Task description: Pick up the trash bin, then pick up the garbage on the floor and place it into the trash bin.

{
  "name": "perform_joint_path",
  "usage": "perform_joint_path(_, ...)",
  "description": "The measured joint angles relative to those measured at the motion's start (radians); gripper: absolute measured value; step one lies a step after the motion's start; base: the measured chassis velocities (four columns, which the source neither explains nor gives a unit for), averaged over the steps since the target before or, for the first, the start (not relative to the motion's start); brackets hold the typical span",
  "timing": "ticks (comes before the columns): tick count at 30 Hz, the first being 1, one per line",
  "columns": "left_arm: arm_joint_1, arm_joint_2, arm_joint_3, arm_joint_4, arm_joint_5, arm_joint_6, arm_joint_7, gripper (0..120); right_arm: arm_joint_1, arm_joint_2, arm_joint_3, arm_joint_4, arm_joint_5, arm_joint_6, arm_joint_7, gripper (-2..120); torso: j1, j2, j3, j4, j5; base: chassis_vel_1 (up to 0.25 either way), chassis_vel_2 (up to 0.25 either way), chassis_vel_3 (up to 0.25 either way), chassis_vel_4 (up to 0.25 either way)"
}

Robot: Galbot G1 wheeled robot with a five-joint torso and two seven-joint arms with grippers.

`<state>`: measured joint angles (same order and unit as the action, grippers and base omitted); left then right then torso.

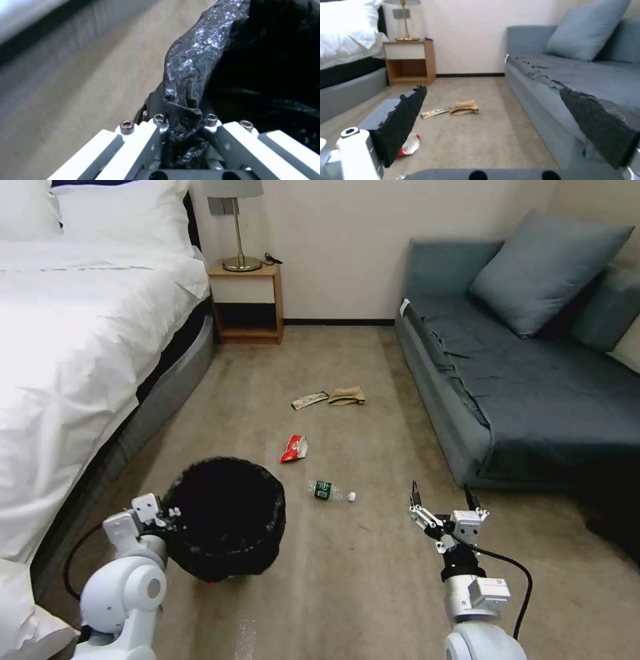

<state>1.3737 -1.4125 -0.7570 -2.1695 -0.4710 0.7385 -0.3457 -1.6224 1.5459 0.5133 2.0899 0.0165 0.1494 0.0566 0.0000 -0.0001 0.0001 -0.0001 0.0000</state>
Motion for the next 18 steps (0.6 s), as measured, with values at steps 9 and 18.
perform_joint_path(9, 0.017, 0.003, -0.045, -0.027, 0.085, -0.001, 0.047, 4, 0.006, -0.005, -0.019, -0.014, -0.006, 0.027, -0.017, 100, 0.0, 0.0, 0.0, 0.0001, 0.0, 0.0, 0.0, 0.0, 0.0)
perform_joint_path(18, 0.019, -0.004, -0.047, -0.017, 0.097, -0.002, 0.051, 4, 0.007, 0.006, -0.021, -0.032, -0.009, 0.052, -0.059, 100, 0.0, 0.0, 0.0, 0.0001, -0.0001, 0.0, 0.0, 0.0, 0.0)
